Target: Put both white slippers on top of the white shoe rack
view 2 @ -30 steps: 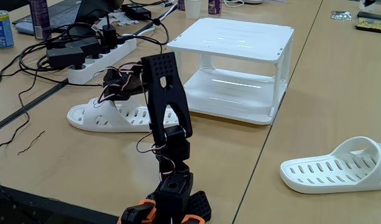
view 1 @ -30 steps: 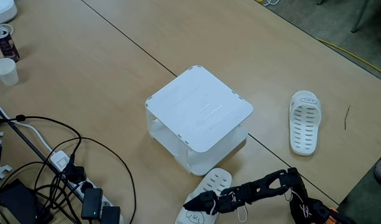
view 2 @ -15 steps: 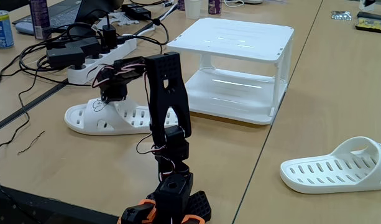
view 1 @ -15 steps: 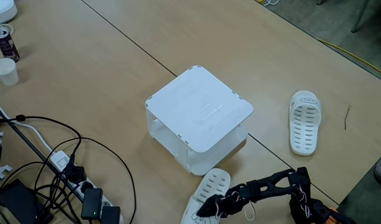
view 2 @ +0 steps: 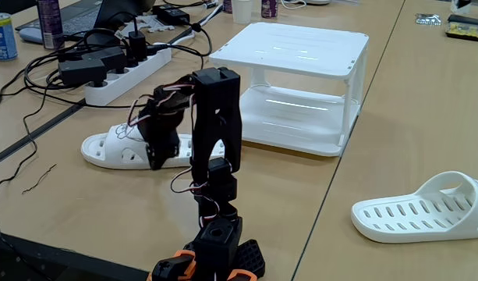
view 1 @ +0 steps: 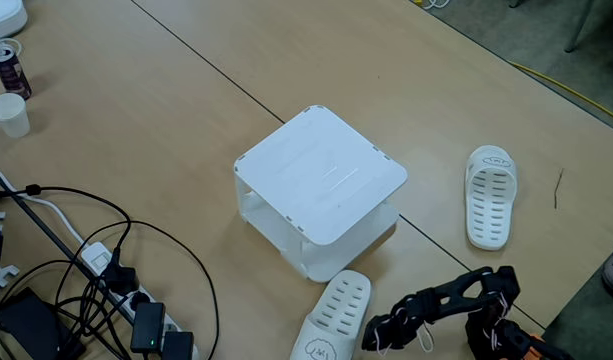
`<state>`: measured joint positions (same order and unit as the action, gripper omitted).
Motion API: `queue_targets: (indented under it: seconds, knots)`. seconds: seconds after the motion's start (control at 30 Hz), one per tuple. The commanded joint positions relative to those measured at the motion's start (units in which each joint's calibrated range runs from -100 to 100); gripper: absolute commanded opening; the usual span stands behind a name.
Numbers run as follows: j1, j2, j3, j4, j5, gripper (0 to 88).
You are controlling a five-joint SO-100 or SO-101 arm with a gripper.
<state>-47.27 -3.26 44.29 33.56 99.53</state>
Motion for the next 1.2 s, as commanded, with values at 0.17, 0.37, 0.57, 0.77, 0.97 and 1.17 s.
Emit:
queue_targets:
  seconds: [0.17, 0.37, 0.57, 0.77, 0.97, 1.17]
  knots:
    - [9.2, -5.4, -14.0, 0.3, 0.5, 0.8]
    - [11.2, -5.1, -13.8, 0.3, 0.5, 0.8]
    - [11.2, 3.2, -19.6, -0.2, 0.5, 0.8]
    - [10.3, 14.7, -36.2, -0.4, 0.5, 0.8]
    - [9.8, 24.6, -50.7, -0.4, 0.5, 0.8]
    - [9.8, 32.3, -61.5, -0.4, 0.5, 0.8]
